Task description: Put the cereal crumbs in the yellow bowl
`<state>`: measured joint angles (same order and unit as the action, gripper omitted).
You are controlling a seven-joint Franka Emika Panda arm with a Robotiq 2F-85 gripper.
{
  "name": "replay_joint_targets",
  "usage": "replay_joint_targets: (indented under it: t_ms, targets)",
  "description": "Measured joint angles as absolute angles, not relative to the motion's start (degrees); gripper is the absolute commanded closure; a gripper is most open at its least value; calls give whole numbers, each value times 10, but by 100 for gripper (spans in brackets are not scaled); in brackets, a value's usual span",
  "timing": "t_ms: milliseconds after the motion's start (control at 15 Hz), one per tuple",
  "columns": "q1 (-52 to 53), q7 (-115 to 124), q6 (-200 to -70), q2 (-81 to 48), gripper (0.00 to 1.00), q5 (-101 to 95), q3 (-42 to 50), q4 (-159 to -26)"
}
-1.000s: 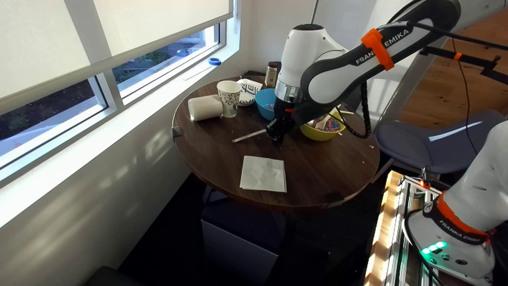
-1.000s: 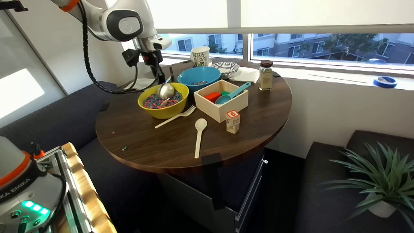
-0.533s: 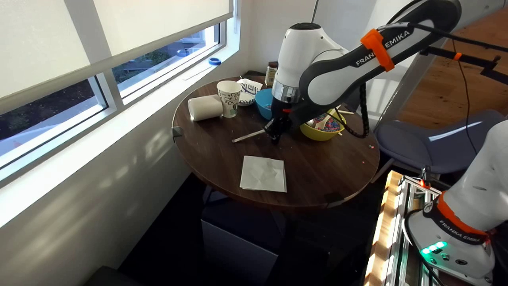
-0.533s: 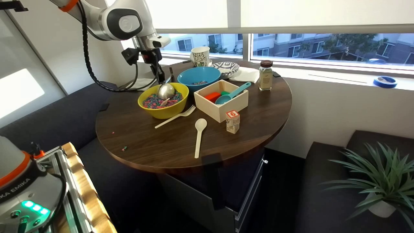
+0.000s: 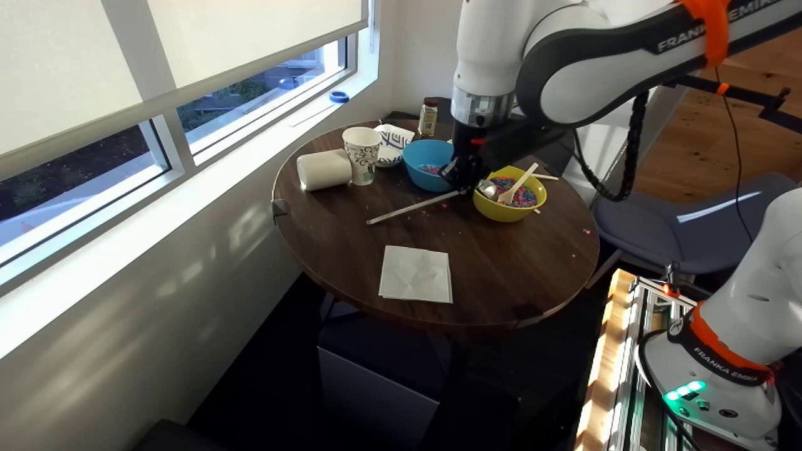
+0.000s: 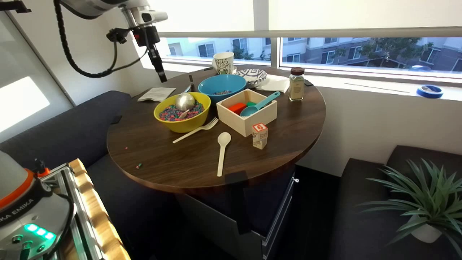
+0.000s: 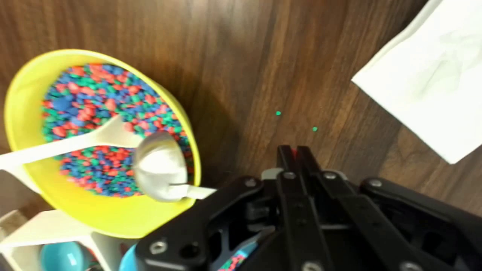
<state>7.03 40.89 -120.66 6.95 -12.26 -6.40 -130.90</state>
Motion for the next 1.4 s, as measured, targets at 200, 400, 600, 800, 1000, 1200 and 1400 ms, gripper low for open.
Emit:
replay_joint_targets:
  t_ms: [200, 400, 600, 800, 1000, 1200, 1400]
  targets:
    - [58, 483, -1152, 126, 93, -165, -73, -1316]
    - [36, 534, -1139, 156, 94, -198, -77, -1338]
    - [14, 575, -1132, 168, 68, -223, -78, -1364]
    - [0, 592, -1132, 175, 58, -237, -78, -1387]
    - [-2, 594, -1134, 179, 34, -240, -79, -1396]
    - [4, 590, -1134, 190, 12, -239, -92, -1396]
    - [26, 557, -1132, 203, 0, -219, -102, -1396]
